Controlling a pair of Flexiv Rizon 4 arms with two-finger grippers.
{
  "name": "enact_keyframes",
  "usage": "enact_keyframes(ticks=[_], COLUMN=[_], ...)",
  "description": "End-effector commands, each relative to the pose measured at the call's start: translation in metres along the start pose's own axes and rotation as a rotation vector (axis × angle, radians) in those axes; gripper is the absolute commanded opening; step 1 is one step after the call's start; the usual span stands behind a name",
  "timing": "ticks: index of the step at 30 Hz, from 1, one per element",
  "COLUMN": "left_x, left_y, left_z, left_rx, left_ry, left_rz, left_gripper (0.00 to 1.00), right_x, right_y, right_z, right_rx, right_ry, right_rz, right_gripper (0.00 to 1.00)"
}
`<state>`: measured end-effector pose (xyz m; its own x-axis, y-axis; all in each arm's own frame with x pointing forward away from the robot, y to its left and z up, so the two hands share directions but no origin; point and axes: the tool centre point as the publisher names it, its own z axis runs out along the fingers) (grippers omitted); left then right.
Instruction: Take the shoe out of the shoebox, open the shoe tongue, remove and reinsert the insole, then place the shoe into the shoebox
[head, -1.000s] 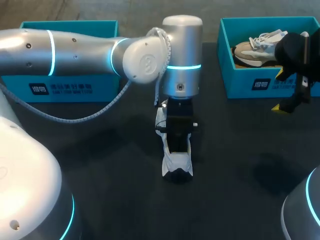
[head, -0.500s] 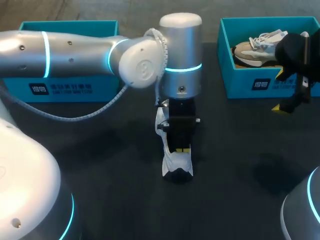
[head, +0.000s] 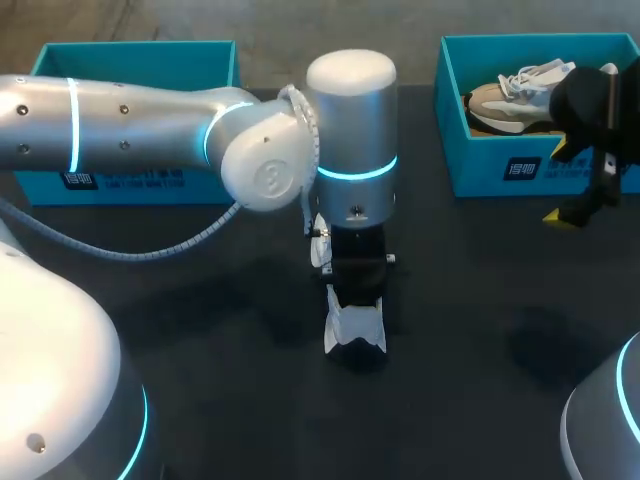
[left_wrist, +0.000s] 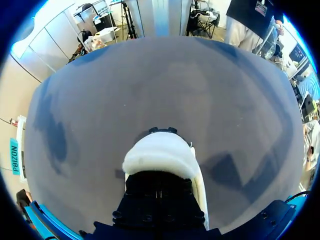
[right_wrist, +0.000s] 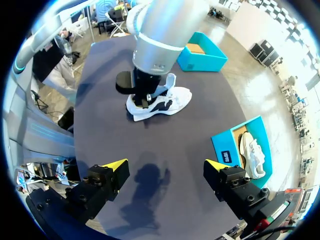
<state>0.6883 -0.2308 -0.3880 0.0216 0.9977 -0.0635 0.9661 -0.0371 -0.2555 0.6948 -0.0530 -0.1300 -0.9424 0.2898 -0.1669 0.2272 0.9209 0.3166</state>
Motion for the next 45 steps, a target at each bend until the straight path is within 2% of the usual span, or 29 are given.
enact_keyframes(ticks=[1, 6, 12, 21, 27, 35, 41, 45], left_x=[-0.004, 0.002, 0.007, 0.012, 0.015, 0.019, 0.024, 0.023], left_y=[0.000, 0.003, 0.005, 0.012, 0.025, 0.041, 0.052, 0.046], left_z=[0.016, 0.026, 0.034, 0.011, 0.016, 0.019, 0.007, -0.006], left_rx=[-0.017, -0.081, -0.103, -0.171, -0.195, -0.227, -0.270, -0.283], left_ry=[0.005, 0.012, 0.017, -0.011, 0.029, 0.022, -0.003, -0.035], left_rz=[-0.009, -0.040, -0.046, -0.057, -0.039, -0.055, -0.087, -0.081], left_gripper=[0.00, 0.00, 0.00, 0.00, 0.00, 0.00, 0.00, 0.00], right_x=[-0.002, -0.002, -0.002, -0.002, -0.002, -0.002, -0.002, -0.002], right_y=[0.002, 0.002, 0.002, 0.002, 0.002, 0.002, 0.002, 0.002], right_z=[0.001, 0.001, 0.001, 0.001, 0.001, 0.001, 0.001, 0.001], right_rx=[0.004, 0.004, 0.004, 0.004, 0.004, 0.004, 0.004, 0.004], right_ry=[0.004, 0.004, 0.004, 0.004, 0.004, 0.004, 0.004, 0.004], right_rz=[0.001, 0.001, 0.001, 0.001, 0.001, 0.001, 0.001, 0.001], right_gripper=[1.00, 1.00, 1.00, 1.00, 1.00, 1.00, 1.00, 1.00])
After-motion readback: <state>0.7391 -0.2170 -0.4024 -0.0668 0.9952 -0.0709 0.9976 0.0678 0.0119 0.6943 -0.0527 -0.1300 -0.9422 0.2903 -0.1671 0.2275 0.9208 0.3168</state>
